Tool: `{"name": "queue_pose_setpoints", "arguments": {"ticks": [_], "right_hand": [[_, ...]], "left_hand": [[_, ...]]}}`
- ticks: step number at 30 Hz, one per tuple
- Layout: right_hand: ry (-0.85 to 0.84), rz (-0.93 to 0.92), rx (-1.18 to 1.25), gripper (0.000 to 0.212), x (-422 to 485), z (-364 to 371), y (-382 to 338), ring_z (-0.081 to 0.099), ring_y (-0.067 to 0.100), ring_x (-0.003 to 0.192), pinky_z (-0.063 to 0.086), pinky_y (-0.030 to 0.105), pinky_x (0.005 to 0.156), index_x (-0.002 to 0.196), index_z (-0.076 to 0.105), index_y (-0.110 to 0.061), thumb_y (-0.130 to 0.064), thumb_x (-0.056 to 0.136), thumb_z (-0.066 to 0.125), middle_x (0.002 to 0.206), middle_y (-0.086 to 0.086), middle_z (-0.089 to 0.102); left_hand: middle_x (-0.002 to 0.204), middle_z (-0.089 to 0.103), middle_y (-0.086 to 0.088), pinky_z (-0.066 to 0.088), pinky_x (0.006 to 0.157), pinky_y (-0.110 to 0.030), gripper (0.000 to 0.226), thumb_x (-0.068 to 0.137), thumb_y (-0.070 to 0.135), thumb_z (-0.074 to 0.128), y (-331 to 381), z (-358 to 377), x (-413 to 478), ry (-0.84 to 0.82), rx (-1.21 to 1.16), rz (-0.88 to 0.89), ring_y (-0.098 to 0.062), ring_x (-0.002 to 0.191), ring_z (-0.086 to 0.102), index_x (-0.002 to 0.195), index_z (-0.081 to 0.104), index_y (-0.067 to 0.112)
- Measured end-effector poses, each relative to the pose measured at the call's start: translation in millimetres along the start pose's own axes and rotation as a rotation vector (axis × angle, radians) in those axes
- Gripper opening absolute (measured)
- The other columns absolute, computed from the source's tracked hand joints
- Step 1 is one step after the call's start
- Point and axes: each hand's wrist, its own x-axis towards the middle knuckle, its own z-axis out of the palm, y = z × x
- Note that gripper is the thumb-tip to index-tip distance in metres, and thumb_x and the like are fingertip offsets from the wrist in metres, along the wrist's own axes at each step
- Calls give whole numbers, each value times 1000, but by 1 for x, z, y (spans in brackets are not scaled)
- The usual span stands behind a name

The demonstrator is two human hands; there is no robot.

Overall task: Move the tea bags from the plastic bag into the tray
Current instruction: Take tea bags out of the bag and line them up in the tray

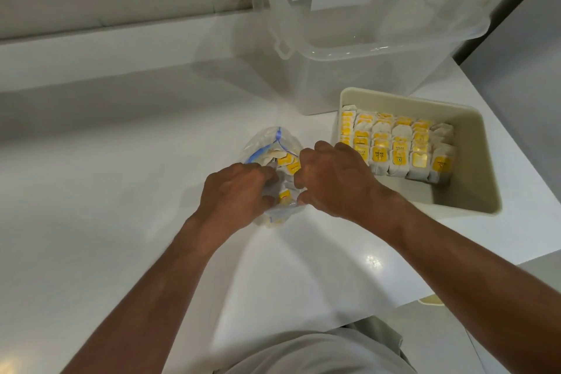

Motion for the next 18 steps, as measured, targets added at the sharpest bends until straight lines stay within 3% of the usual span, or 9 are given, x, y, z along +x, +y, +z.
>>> {"name": "queue_pose_setpoints", "arguments": {"ticks": [2,4,7,10,14,18], "right_hand": [[52,-12,19,29,0,-4,0,55,23,101,42,37,77,109,71,-30,-49,89,60,102,-3,59],[39,-51,17,21,1,-4,-1,57,23,96,42,38,74,105,72,-31,-40,88,62,96,-6,62],[-30,-116,-40,19,1,3,-4,57,20,90,33,34,66,99,73,-34,-35,85,60,89,-10,67],[-37,-124,11,25,0,6,-2,54,20,94,27,35,70,106,72,-31,-34,91,52,96,-8,70],[-3,-120,-22,20,3,3,0,57,18,81,26,34,66,88,73,-31,-38,86,55,78,-9,69],[-18,-119,-113,12,8,3,3,58,18,71,25,34,63,73,72,-28,-40,75,69,63,-7,65]], "left_hand": [[110,68,10,40,70,-24,32,92,50,57,2,-1,3,-7,4,12,-17,100,63,122,62,42],[105,69,10,35,69,-22,29,92,52,55,6,-2,5,-7,31,35,-15,96,62,119,64,45],[100,69,9,35,67,-23,31,90,55,54,13,-1,9,-58,78,76,-16,96,62,116,65,41],[93,65,7,35,66,-25,28,92,52,52,15,-1,14,-114,93,85,-18,94,62,114,64,39],[77,45,8,35,67,-27,24,97,47,46,12,-3,20,-187,178,90,-17,79,49,111,62,35],[69,41,10,36,67,-28,15,94,54,49,16,-7,29,-269,174,94,-17,76,49,95,53,40]]}}
